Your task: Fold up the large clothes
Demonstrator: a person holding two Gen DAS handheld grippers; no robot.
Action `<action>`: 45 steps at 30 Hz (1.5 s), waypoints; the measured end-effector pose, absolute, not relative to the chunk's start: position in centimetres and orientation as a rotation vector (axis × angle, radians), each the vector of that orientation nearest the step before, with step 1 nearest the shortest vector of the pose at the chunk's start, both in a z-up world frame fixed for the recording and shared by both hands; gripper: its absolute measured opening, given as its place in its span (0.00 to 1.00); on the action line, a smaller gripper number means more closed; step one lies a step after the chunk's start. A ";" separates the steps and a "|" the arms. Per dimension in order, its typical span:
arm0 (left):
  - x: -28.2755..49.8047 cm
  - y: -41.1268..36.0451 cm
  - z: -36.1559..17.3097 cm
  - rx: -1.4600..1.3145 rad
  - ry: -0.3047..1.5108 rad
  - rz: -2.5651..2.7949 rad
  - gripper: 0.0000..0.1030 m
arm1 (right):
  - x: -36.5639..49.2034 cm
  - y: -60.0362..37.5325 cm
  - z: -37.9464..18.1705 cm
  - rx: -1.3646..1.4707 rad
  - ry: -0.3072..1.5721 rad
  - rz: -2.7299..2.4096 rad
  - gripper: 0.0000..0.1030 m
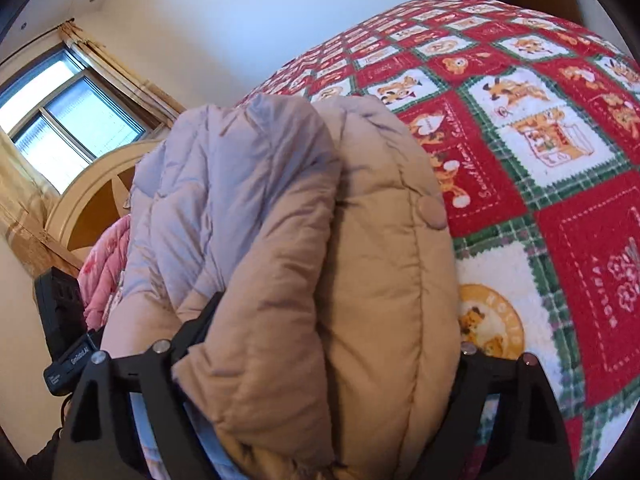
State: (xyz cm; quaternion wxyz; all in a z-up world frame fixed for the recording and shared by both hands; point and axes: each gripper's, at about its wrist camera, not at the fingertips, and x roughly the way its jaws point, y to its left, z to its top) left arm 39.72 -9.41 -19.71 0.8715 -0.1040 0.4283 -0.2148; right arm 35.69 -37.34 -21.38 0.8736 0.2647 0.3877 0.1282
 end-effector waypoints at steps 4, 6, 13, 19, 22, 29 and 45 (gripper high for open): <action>39.2 -10.8 -18.9 -0.160 0.865 -0.472 0.80 | 36.5 -36.6 -21.3 0.591 0.836 0.336 0.62; 37.8 -11.7 -17.5 -0.086 0.813 -0.476 0.60 | 36.0 -36.4 -21.0 0.606 0.812 0.353 0.44; 33.5 -11.3 -11.6 -0.021 0.682 -0.512 0.32 | 32.7 -35.3 -17.7 0.653 0.673 0.420 0.29; 29.7 -7.3 -5.9 -0.046 0.554 -0.504 0.31 | 31.0 -32.8 -13.1 0.639 0.565 0.529 0.29; 29.0 -4.4 -3.8 -0.064 0.526 -0.487 0.31 | 31.1 -30.8 -11.6 0.634 0.540 0.580 0.29; 27.8 1.5 -2.0 -0.070 0.477 -0.402 0.31 | 33.3 -24.9 -9.0 0.578 0.537 0.679 0.29; 28.6 14.8 -9.0 -0.134 0.572 -0.158 0.31 | 36.4 -11.0 -13.3 0.401 0.726 0.775 0.28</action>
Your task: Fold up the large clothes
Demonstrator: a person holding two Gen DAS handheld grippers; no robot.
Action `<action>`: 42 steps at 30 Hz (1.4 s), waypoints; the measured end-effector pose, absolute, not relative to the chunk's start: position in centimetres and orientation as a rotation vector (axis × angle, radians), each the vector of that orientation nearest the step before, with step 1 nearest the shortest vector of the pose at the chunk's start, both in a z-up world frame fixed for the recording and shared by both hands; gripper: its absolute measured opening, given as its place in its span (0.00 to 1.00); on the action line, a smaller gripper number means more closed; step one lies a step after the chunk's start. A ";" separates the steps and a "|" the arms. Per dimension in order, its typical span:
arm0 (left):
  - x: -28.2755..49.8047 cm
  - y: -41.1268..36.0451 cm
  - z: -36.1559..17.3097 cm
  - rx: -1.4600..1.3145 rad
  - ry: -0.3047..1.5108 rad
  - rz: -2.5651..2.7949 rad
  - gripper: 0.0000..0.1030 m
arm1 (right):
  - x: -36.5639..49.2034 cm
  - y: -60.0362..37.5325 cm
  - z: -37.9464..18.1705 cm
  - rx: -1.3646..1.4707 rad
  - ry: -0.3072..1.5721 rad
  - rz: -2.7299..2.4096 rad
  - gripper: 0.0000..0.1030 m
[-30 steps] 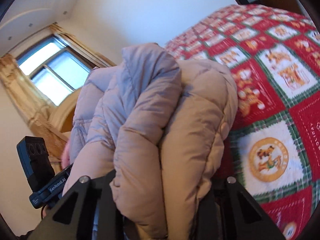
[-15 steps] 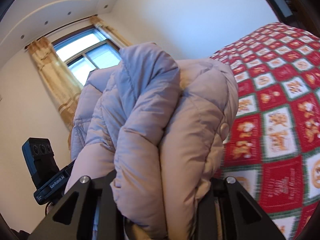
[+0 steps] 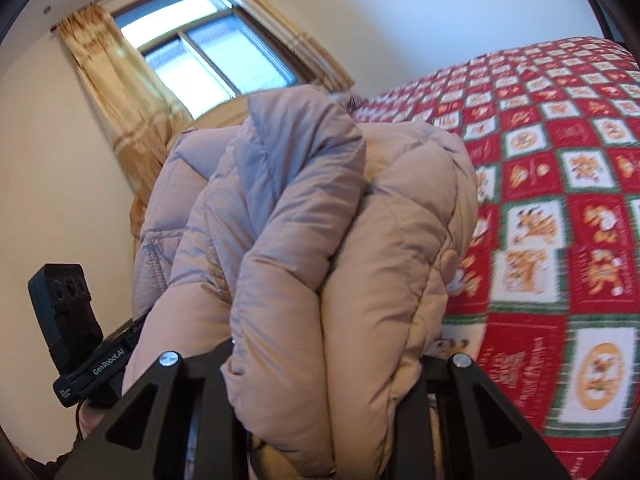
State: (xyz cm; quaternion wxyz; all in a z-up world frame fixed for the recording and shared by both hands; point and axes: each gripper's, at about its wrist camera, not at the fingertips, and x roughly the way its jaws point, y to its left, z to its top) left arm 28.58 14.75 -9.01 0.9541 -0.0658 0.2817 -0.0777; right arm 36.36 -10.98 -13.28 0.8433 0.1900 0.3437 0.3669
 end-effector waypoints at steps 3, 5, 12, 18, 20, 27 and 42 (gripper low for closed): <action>29.0 16.3 -10.8 -0.157 0.597 -0.134 0.31 | 36.8 -9.2 -14.4 0.368 0.762 0.769 0.28; 29.1 17.2 -11.7 -0.173 0.610 -0.125 0.31 | 37.2 -8.2 -15.0 0.351 0.786 0.764 0.28; 28.7 18.5 -13.1 -0.185 0.627 -0.099 0.31 | 37.5 -5.7 -16.0 0.282 0.818 0.739 0.28; 29.0 19.3 -14.1 -0.180 0.633 -0.080 0.31 | 37.8 -4.2 -16.6 0.218 0.829 0.704 0.28; 29.0 19.4 -14.3 -0.178 0.634 -0.074 0.31 | 37.8 -3.9 -16.9 0.203 0.833 0.696 0.28; 29.2 19.4 -15.0 -0.157 0.640 -0.045 0.35 | 38.0 -3.2 -17.7 0.172 0.844 0.668 0.29; 29.9 20.7 -16.8 -0.186 0.667 0.046 0.66 | 37.9 -1.2 -18.5 0.043 0.835 0.589 0.31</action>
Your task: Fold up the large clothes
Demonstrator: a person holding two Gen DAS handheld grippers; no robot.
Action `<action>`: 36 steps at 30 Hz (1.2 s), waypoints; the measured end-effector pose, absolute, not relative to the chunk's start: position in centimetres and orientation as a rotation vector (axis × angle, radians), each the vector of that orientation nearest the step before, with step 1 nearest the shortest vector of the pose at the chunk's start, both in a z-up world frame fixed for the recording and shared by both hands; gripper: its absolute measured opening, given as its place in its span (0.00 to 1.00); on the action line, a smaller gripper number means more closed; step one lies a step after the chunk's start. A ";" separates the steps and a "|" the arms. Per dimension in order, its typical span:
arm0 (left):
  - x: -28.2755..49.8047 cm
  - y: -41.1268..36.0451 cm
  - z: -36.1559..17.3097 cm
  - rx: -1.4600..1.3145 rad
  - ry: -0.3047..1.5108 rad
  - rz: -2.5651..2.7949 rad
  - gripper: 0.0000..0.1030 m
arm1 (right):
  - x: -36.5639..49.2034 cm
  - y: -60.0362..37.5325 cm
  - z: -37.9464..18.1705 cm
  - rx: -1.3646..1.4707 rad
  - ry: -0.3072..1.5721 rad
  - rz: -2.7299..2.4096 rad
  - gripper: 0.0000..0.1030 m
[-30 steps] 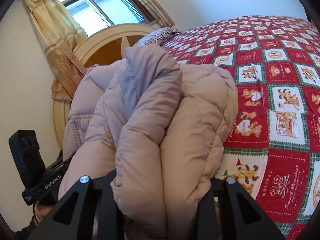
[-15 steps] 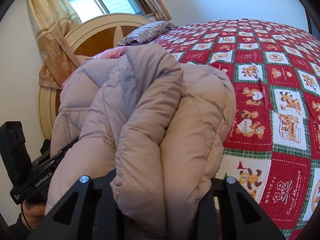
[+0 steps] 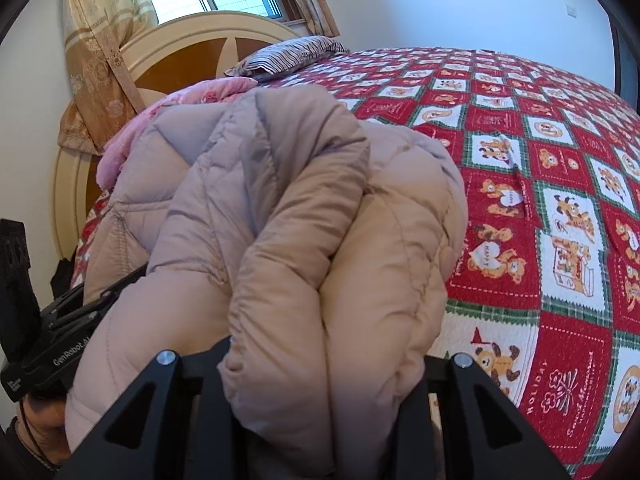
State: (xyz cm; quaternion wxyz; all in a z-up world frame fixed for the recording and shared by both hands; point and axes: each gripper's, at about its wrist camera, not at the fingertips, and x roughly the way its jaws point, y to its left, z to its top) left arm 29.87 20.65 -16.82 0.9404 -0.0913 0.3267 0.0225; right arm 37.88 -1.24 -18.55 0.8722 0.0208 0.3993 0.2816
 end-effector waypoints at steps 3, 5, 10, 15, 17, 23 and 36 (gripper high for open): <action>30.1 21.1 -17.0 -0.197 0.676 0.101 0.86 | 37.9 -1.0 -18.7 0.023 0.833 0.566 0.33; 30.3 21.6 -17.3 -0.217 0.684 0.125 0.92 | 37.8 -0.7 -18.7 0.003 0.830 0.541 0.37; 30.2 21.6 -17.4 -0.206 0.683 0.163 0.96 | 37.9 -0.3 -18.8 -0.040 0.825 0.498 0.43; 30.1 21.7 -17.7 -0.212 0.681 0.184 0.99 | 37.8 -0.5 -19.1 -0.039 0.824 0.487 0.48; 30.1 21.7 -17.8 -0.212 0.681 0.187 0.99 | 38.0 -0.6 -19.2 -0.035 0.828 0.481 0.51; 29.9 21.4 -17.5 -0.196 0.677 0.214 0.99 | 38.0 -0.7 -19.3 -0.018 0.832 0.460 0.57; 29.9 21.5 -16.9 -0.221 0.712 0.216 0.99 | 38.3 -1.1 -19.0 0.007 0.839 0.430 0.67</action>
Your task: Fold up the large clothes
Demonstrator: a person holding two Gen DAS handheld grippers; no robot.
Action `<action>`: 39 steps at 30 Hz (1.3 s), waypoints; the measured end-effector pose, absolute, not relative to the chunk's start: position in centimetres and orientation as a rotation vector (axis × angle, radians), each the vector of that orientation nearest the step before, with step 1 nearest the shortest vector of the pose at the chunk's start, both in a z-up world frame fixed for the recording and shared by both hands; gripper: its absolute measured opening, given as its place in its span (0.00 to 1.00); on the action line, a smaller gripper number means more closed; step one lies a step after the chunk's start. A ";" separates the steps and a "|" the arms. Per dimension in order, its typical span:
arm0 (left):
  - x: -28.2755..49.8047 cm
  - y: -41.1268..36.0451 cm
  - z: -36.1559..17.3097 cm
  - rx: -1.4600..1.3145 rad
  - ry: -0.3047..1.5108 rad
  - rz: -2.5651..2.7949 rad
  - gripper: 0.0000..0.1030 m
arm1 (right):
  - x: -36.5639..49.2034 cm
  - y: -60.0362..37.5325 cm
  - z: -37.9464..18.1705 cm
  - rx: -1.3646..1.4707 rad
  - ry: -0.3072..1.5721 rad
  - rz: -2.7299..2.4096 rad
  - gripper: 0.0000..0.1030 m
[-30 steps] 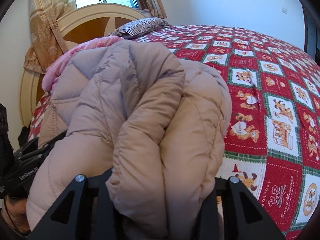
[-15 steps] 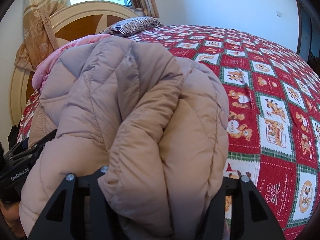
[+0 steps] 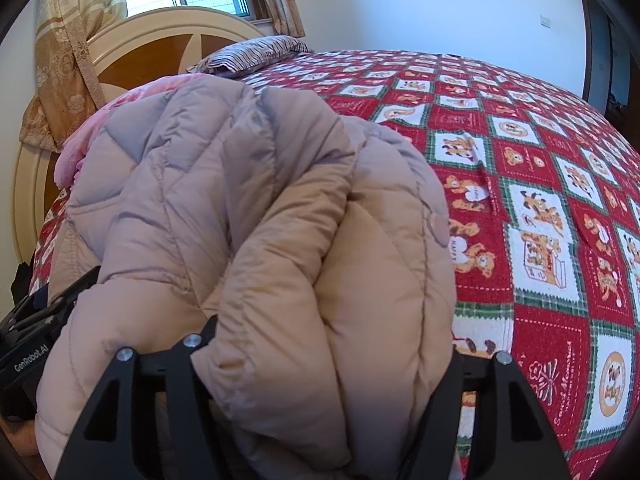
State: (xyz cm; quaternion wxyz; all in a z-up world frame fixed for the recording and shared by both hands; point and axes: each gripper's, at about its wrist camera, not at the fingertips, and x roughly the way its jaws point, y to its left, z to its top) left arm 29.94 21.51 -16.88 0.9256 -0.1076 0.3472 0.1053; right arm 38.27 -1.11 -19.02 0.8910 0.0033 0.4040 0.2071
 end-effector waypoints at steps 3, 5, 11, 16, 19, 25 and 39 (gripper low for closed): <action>27.9 22.2 -14.1 -0.289 0.724 0.222 0.99 | 37.5 -2.5 -17.2 0.044 0.865 0.392 0.74; 25.9 21.9 -11.7 -0.259 0.652 0.232 0.99 | 35.7 -3.6 -15.1 0.053 0.830 0.376 0.82; 20.2 20.5 -7.7 -0.195 0.592 0.249 0.99 | 29.9 -5.2 -11.2 0.027 0.732 0.404 0.94; 16.8 19.5 -6.3 -0.149 0.553 0.248 0.99 | 26.1 -5.5 -9.2 0.030 0.669 0.447 0.94; 15.6 18.9 -5.6 -0.116 0.538 0.239 0.99 | 24.6 -5.4 -8.5 0.020 0.638 0.466 0.96; 14.4 18.7 -4.5 -0.107 0.506 0.230 0.99 | 22.6 -5.6 -7.4 0.009 0.596 0.479 0.96; 14.0 18.3 -4.5 -0.094 0.497 0.219 0.99 | 21.7 -5.8 -7.0 -0.010 0.578 0.477 0.97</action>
